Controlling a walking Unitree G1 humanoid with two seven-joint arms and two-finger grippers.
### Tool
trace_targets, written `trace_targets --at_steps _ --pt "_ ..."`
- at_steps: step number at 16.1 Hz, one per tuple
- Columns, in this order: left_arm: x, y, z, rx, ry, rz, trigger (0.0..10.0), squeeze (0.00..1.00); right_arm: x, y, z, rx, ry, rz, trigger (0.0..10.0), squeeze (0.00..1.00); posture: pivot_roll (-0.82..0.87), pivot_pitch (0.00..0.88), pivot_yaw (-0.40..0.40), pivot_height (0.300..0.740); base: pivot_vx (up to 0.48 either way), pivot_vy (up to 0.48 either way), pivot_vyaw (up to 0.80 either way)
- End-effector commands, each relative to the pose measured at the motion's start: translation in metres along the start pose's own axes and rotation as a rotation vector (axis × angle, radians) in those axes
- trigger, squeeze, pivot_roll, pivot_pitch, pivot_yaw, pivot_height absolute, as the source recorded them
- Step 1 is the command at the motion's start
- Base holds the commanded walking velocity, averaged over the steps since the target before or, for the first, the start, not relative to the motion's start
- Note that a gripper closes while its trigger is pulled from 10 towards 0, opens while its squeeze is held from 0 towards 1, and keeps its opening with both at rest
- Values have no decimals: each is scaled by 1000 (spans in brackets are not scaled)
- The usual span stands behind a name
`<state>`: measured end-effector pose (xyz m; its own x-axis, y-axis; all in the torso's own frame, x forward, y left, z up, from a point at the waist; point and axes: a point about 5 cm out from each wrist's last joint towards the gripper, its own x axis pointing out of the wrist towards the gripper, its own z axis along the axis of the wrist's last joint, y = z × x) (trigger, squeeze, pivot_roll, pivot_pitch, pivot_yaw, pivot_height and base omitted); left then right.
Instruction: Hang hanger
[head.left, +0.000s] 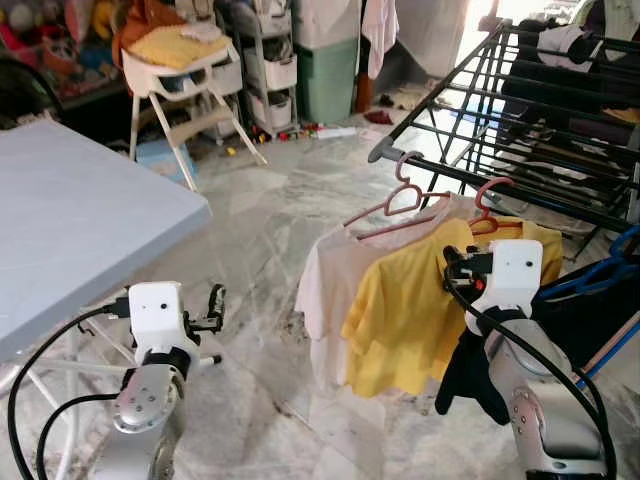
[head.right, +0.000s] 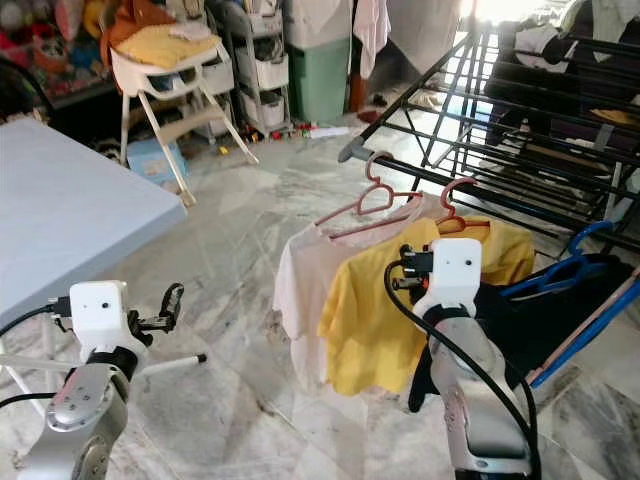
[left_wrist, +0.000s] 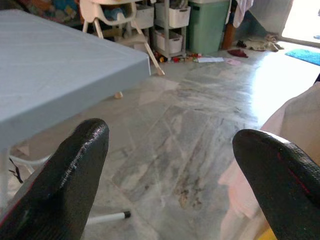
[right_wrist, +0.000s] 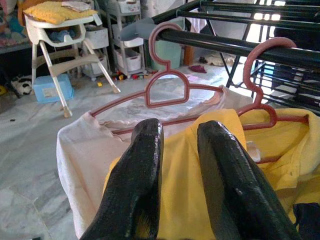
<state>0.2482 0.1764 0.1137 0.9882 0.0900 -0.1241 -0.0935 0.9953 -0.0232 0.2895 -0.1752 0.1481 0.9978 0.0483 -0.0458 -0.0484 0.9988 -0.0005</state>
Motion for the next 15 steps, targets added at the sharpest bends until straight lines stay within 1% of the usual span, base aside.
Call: trace_targets --at_steps 1,2,5,7,8,9,10,11,12,13,15 --pt "-3 1 5 -11 -24 0 2980 0 2 3 -1 8 15 17 10000 0 -7 66 21 740 0 0 0" --pt "-4 2 2 -6 2 25 10000 0 3 4 0 1 16 27 10000 0 -7 69 18 740 0 0 0" --pt "-4 4 2 -14 4 43 10000 0 4 5 0 -24 26 38 10000 0 -11 83 9 740 0 0 0" --pt "-4 5 4 3 -6 60 10000 0 4 9 5 4 16 44 10000 0 -13 89 8 740 0 0 0" --pt "-5 5 5 11 -12 69 10000 0 5 12 7 -39 11 52 10000 0 -15 92 7 740 0 0 0" --pt "-5 3 6 12 -19 69 10000 0 4 16 11 5 -17 66 10000 0 -15 94 7 740 0 0 0" --pt "-5 2 7 19 -26 66 10000 0 5 17 10 -1 11 74 10000 0 -15 93 4 740 0 0 0" --pt "-6 -4 9 14 -37 47 10000 0 3 20 13 -8 12 115 10000 0 -20 93 2 740 0 0 0" --pt "-6 -4 8 15 -38 49 10000 0 3 20 14 -11 3 125 10000 0 -21 93 2 740 0 0 0" --pt "-6 -5 7 -6 -35 50 10000 0 3 21 15 -16 -2 141 10000 0 -23 92 3 740 0 0 0" --pt "-4 -5 8 22 -35 59 10000 0 2 20 17 -15 -15 152 10000 0 -24 93 5 740 0 0 0"
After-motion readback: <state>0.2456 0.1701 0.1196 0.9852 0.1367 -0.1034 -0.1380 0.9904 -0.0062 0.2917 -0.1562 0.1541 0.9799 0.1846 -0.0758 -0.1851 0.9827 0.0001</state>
